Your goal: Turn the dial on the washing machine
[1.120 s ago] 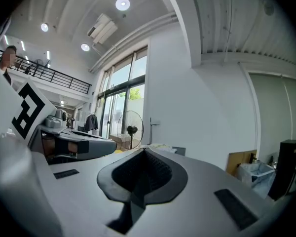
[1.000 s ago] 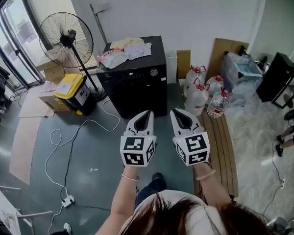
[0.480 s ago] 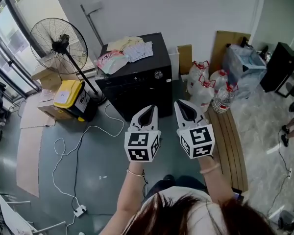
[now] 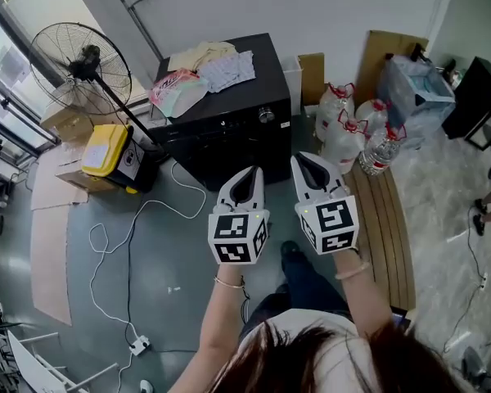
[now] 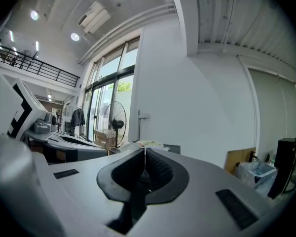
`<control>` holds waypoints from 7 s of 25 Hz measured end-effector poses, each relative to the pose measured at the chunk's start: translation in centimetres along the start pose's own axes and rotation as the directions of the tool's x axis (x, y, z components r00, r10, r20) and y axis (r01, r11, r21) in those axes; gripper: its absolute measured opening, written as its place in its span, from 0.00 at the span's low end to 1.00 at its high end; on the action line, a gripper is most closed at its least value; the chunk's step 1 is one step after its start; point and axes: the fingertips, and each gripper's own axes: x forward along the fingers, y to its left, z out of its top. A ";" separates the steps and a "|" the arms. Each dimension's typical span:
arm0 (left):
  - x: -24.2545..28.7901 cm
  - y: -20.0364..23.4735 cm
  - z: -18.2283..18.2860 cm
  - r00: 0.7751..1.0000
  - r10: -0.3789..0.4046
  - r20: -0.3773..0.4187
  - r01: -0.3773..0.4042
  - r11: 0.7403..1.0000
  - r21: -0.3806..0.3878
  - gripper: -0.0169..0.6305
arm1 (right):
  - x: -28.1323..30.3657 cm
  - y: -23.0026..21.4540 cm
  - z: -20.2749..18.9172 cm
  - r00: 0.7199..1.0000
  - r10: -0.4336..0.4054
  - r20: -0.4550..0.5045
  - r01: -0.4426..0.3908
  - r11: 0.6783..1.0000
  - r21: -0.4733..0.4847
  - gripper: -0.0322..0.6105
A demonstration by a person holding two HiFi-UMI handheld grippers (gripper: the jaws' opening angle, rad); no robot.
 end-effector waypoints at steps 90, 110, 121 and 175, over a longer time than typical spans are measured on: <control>24.8 19.0 -18.9 0.964 0.202 -0.174 -0.229 0.961 -0.155 0.05 | 34.6 -8.3 -25.2 0.966 -0.004 -0.260 0.038 0.991 0.126 0.49; 25.3 18.7 -19.1 0.965 0.195 -0.175 -0.224 0.961 -0.161 0.05 | 34.7 -7.9 -24.9 0.955 -0.021 -0.295 0.022 1.000 0.000 0.49; 25.0 18.6 -19.5 0.964 0.198 -0.180 -0.228 0.960 -0.165 0.05 | 34.7 -8.3 -25.5 0.963 0.032 -0.269 0.039 0.966 0.254 0.49; 24.8 17.5 -20.4 0.965 0.176 -0.197 -0.211 0.962 -0.175 0.05 | 34.4 -8.4 -25.8 0.967 0.082 -0.240 0.046 0.875 0.481 0.45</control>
